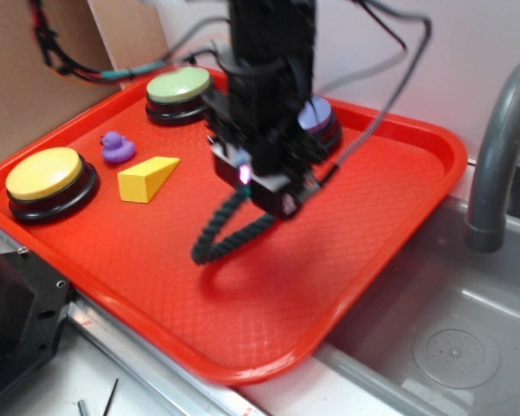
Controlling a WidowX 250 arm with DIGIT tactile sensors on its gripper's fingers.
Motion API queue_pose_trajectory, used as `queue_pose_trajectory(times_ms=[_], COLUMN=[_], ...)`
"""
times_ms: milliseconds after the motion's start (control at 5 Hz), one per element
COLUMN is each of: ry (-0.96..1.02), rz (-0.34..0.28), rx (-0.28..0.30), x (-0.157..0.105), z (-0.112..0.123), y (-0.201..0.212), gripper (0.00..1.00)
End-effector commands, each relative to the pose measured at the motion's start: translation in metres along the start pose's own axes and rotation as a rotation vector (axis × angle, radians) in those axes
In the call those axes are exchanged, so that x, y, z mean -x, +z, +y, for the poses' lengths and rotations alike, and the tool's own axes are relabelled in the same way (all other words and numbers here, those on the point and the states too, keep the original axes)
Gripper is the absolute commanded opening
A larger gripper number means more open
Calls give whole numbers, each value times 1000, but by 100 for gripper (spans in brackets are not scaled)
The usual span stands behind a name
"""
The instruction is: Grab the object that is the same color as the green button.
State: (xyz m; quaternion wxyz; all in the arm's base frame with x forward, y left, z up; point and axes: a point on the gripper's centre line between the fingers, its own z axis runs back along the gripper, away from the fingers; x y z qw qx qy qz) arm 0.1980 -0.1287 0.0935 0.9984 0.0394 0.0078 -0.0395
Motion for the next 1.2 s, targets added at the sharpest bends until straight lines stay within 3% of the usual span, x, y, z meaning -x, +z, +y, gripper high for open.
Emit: queue_pose_trajectory(times_ms=[0,400,600,1000], ry=[23,95,106,86], rz=[-44,-102,-151,-171], rx=[43,59,59,42], x=[30,47,40,22], z=[28,53,63,55], y=[81,116,124,121], gripper=[0,0,0,0])
